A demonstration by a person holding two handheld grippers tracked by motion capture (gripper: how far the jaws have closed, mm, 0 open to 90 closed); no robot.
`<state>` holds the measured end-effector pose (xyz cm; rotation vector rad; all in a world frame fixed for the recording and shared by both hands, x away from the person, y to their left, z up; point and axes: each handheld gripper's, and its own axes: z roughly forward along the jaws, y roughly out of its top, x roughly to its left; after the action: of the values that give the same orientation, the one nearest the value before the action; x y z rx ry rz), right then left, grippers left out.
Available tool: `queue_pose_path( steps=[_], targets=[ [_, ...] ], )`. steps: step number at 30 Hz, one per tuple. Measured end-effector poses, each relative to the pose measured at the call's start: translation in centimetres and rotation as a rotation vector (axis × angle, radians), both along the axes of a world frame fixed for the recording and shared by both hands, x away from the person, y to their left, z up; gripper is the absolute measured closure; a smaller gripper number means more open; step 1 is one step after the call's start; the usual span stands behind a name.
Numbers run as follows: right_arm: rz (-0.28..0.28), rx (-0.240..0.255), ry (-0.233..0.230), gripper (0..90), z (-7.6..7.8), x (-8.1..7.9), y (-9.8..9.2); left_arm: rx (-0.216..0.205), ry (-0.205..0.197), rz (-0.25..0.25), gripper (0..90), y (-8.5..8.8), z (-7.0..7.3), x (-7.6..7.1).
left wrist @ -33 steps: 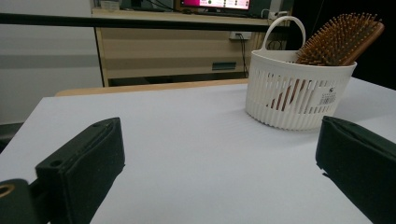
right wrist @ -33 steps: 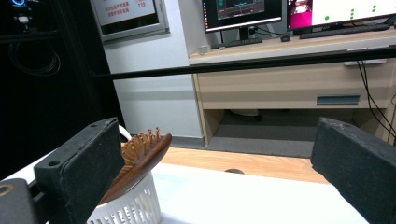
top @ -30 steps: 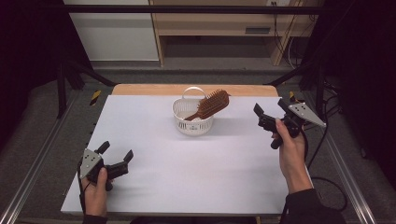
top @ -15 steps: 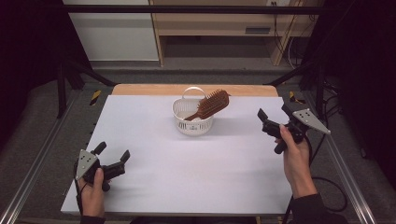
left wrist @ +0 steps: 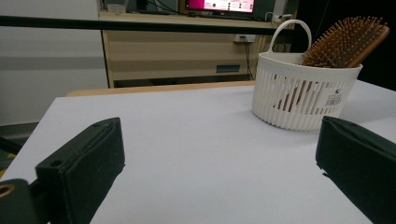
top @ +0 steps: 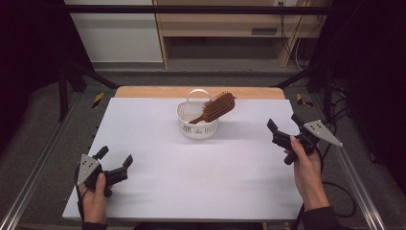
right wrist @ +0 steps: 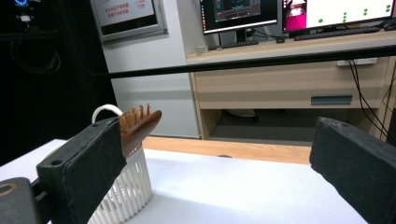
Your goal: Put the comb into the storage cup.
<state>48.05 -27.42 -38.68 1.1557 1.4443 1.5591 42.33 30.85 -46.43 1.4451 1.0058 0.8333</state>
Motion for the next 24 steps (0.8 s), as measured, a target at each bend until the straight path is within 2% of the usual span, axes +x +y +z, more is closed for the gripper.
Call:
queue_pose_path(
  steps=[7, 17, 24],
  targets=[
    [-0.002, -0.016, 0.005, 3.0, -0.8, -0.4, -0.4, 0.001, 0.000, 0.001, 1.1, 0.0, 0.0, 0.0],
    [-0.002, -0.068, 0.026, 3.0, -2.4, -1.3, -1.0, 0.007, -0.002, -0.001, 1.1, -0.1, 0.0, -0.1],
    [0.006, -0.076, 0.039, 3.2, -3.3, -1.9, -1.3, 0.008, 0.000, 0.001, 1.1, -0.1, -0.1, -0.1]
  ],
)
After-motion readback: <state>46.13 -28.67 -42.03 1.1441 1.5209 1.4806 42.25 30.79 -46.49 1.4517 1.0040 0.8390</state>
